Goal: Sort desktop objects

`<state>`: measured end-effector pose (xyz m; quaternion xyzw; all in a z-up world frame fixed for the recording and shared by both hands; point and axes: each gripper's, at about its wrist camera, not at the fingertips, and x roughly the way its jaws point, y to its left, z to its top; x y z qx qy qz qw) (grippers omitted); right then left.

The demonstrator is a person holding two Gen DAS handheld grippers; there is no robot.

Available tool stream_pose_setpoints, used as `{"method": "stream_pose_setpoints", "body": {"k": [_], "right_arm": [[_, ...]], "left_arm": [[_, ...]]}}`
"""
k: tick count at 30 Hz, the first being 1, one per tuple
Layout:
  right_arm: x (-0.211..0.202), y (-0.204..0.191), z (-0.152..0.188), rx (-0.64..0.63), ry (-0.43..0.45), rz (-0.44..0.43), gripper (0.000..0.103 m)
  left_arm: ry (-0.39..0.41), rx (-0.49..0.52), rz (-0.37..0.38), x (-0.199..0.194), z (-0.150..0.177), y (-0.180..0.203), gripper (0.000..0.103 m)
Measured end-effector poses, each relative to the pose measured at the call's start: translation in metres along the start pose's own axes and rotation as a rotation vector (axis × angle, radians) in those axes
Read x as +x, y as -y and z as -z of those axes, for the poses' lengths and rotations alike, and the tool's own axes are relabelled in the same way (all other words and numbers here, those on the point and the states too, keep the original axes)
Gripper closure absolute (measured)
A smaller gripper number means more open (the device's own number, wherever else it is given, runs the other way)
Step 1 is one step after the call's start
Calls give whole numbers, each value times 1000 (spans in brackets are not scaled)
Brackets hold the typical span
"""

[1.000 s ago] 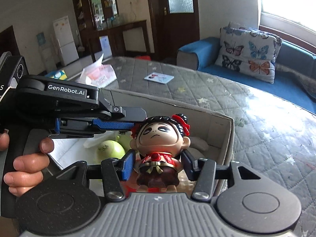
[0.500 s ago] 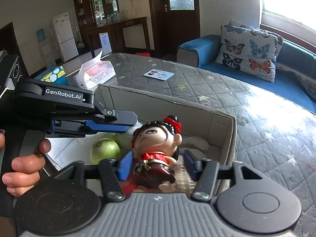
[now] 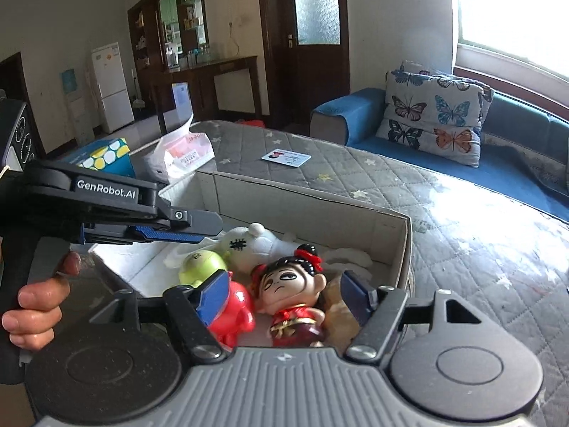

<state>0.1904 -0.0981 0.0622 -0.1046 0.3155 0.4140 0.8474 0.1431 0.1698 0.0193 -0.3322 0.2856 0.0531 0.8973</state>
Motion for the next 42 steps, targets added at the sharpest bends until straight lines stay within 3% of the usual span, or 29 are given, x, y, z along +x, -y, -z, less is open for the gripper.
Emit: {"method": "stream_pose_setpoints", "body": {"k": [3,18,35,42], "right_arm": [[-15,-8,7,-2,30,5,22],[-63,-45,62,45,109,37,0],[-72,-69,114,134,94,104,0],[-73,-73,125,167,81,125,0]], "left_arm": [[12,60,-16,-15,8,8,74],[46,312,-69,-67,71,27,74],[80,430,-161,-87,120,22,68],[106,414,-220,-91,130,16,68]]}}
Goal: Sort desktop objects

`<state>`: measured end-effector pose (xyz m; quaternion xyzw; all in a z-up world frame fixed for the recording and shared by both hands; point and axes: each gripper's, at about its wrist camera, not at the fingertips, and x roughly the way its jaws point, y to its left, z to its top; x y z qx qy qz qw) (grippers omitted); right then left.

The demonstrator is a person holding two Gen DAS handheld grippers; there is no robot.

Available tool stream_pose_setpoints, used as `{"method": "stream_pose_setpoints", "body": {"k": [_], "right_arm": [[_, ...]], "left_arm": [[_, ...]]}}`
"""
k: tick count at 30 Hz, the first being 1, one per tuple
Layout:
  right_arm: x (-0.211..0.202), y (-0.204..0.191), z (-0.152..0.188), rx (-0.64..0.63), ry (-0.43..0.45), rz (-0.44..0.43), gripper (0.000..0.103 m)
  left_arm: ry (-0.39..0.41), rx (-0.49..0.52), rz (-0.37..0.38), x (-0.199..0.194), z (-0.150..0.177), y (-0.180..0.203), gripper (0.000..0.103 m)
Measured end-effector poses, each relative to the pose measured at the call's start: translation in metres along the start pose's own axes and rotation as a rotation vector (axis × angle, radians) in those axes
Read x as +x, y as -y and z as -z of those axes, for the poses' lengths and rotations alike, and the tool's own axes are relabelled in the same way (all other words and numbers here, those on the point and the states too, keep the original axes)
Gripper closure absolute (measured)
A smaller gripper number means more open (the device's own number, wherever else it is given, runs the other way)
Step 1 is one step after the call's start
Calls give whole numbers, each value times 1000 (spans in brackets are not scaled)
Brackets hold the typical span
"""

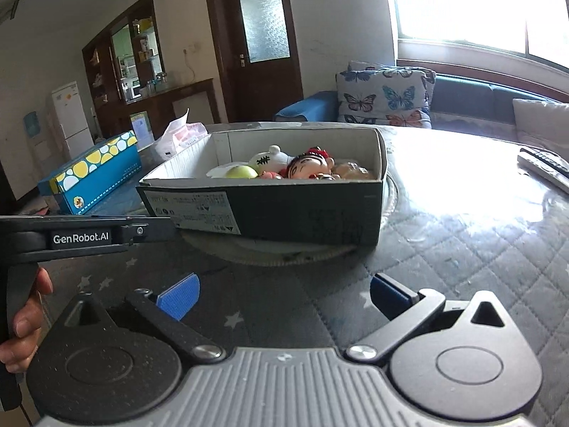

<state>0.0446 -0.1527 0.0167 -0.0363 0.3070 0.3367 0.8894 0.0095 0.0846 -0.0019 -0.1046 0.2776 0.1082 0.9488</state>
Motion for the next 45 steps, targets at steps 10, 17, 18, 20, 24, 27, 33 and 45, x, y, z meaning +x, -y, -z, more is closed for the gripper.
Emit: {"method": "stream_pose_setpoints", "body": {"k": [10,17,18,20,24,27,33,45], "right_arm": [[-5,-4,11,24,3,15,0],[-6,-2,15,50,0,27,0],[-6,-2,15,52,1,26,0],[-7,-3,15,53,2,25,0],[-7,-3,16,55,2,23,0],[-6,-3,17,56,0,23,0],[-4,-4,19,61,-6,20,0],[0,-5,18,69,-14,21,0]], "left_arm": [[6,63,-62,-7,11,5,68],[-8,93,-90,-8,14,9,68],[-15,102,-94,-8,14,10,68],[-24,116,-103,-6,17,12,68],[-32,132,-121,-4,19,13,68],[-33,134,-126,-4,19,13,68],[-43,124,-121,-1,18,13,68],[-56,119,-119,6,17,14,68]]}}
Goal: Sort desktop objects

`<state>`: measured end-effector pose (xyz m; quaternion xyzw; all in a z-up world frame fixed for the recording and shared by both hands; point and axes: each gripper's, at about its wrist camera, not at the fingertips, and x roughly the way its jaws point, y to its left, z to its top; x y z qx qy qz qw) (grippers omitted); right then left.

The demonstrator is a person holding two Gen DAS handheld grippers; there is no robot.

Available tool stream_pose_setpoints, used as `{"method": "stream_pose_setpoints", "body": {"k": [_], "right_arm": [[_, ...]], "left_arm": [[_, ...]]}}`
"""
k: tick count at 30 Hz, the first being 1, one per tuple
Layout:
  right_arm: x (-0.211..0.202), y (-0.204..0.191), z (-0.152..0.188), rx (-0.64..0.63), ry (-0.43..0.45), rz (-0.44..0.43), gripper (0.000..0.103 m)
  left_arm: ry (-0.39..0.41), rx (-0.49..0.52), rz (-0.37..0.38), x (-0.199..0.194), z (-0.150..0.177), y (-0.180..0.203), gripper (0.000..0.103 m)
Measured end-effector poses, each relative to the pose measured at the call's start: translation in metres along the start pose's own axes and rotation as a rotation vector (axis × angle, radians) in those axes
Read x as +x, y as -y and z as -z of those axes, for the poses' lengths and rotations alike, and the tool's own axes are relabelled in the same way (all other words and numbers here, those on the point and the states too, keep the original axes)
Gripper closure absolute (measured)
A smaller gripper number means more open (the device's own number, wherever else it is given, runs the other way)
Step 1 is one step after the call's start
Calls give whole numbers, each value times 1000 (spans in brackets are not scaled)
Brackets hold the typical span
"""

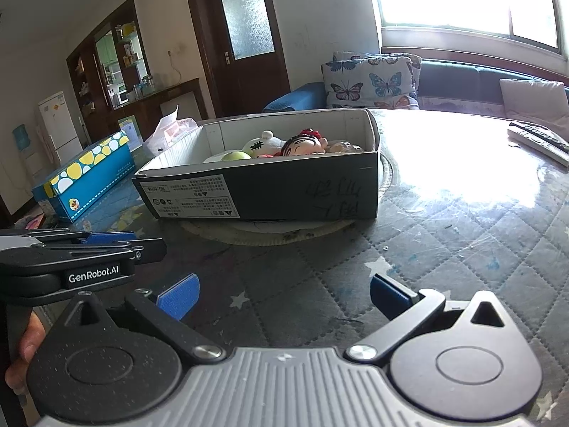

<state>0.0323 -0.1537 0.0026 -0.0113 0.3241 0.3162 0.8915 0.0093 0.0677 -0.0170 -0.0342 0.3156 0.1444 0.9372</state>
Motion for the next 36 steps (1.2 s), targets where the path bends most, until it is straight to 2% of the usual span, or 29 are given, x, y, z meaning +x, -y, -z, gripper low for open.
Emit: {"method": "stream_pose_setpoints", "body": {"k": [36], "right_arm": [[26,1,-21,10,-23,-7,0]], "left_arm": [[-19,-13,-7,19,-20,0,68]]}}
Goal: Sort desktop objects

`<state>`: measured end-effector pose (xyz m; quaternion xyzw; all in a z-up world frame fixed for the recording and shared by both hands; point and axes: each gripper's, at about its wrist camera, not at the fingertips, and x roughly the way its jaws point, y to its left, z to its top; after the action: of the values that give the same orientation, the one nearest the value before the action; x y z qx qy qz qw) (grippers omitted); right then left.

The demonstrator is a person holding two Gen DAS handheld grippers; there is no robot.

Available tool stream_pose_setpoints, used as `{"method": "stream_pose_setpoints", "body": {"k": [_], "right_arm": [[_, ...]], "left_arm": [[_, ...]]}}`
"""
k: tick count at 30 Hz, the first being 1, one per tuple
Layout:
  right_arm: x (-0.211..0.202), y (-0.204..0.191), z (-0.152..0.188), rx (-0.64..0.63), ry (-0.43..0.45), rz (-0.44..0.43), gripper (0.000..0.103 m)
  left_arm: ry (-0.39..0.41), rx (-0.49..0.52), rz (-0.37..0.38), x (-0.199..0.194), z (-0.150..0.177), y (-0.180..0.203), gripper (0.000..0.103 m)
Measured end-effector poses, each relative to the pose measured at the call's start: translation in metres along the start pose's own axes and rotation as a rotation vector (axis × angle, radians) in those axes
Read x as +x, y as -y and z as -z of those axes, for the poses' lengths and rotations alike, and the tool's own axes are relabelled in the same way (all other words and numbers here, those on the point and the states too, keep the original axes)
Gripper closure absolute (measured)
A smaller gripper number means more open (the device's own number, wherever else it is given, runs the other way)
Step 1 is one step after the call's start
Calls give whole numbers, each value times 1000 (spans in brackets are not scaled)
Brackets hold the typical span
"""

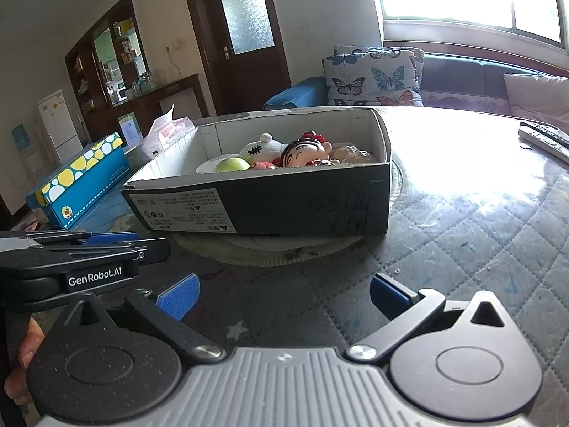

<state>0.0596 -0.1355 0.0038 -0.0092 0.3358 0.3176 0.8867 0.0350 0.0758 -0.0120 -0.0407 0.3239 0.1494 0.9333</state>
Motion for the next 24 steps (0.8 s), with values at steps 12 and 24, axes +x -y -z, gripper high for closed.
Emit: {"method": "stream_pose_setpoints", "body": {"k": [12,24], "right_arm": [[8,2,-11,4,-11,3,0],[19,2,-23,-2,-29,10,0]], "left_arm": [[-8,-12,-2,8,-9,-3,68],[-26,-13,-9,18,-16,-5,68]]}}
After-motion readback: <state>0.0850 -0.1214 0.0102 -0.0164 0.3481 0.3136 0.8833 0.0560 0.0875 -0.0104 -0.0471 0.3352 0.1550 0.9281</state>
